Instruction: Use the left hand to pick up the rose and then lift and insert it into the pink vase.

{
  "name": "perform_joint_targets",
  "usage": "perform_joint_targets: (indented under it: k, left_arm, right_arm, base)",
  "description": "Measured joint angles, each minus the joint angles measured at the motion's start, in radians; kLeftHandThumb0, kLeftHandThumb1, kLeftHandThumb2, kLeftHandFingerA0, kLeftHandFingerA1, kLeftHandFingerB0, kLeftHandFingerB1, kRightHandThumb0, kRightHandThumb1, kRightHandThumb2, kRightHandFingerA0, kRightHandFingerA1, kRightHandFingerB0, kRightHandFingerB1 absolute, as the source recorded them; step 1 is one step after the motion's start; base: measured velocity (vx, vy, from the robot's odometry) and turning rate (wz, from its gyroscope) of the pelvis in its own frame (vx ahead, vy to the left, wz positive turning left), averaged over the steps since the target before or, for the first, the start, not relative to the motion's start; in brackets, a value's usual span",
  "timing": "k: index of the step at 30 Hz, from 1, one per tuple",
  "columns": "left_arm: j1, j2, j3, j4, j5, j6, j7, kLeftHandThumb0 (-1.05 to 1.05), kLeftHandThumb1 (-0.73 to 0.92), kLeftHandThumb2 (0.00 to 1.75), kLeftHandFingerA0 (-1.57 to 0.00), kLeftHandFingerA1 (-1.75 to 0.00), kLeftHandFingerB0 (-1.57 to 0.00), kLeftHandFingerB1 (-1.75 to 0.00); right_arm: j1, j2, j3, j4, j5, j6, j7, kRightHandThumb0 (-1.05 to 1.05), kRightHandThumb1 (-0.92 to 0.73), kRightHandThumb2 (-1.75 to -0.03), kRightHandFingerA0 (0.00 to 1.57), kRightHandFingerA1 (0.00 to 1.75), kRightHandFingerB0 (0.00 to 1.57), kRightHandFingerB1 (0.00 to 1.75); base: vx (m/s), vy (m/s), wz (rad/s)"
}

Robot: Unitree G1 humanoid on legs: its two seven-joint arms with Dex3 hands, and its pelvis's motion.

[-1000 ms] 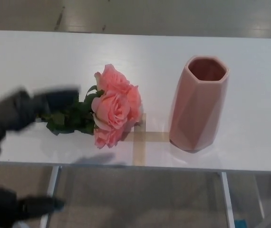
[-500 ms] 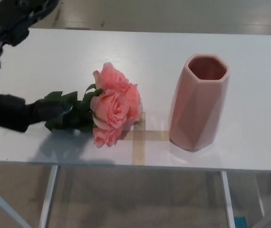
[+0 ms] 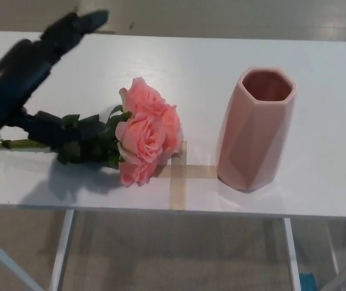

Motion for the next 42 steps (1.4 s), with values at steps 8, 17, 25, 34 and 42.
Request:
perform_joint_targets:
  k: [8, 17, 25, 34, 42]
  left_arm:
    - [-0.101, 0.042, -0.143, 0.127, 0.127, 0.129, -0.046, -0.47, 0.33, 0.69, 0.00, -0.10, -0.01, -0.20]
    - [-0.168, 0.038, -0.230, 0.206, 0.222, 0.230, -0.095, -0.47, 0.33, 0.67, 0.00, -0.06, 0.00, -0.15]
    - [-0.175, 0.004, -0.258, 0.221, 0.268, 0.258, -0.100, -0.48, 0.33, 0.68, 0.00, -0.06, 0.00, -0.15]
    - [-0.172, -0.047, -0.267, 0.246, 0.314, 0.257, -0.096, -0.44, 0.32, 0.68, 0.00, -0.10, 0.00, -0.19]
    - [-0.170, -0.085, -0.304, 0.325, 0.368, 0.249, -0.061, -0.42, 0.31, 0.68, 0.00, -0.15, 0.00, -0.21]
  right_arm:
    - [0.005, 0.000, -0.003, 0.006, 0.000, -0.003, -0.007, -0.23, -0.56, -0.56, 0.74, 0.51, 0.57, 0.43]
    - [0.007, 0.001, -0.002, 0.008, -0.001, -0.008, -0.012, -0.23, -0.56, -0.56, 0.75, 0.51, 0.58, 0.44]
    - [0.004, 0.001, -0.002, 0.011, 0.000, -0.008, -0.013, -0.24, -0.56, -0.56, 0.72, 0.50, 0.59, 0.44]
    - [0.001, 0.003, -0.001, 0.011, 0.000, -0.008, -0.013, -0.23, -0.56, -0.56, 0.71, 0.50, 0.59, 0.44]
    - [-0.005, 0.005, -0.007, 0.011, 0.002, -0.009, -0.012, -0.22, -0.56, -0.56, 0.71, 0.50, 0.59, 0.44]
  base:
    - [0.00, 0.000, 0.00]
    - [0.00, 0.000, 0.00]
    - [0.00, 0.000, 0.00]
    - [0.00, 0.000, 0.00]
    - [0.00, 0.000, 0.00]
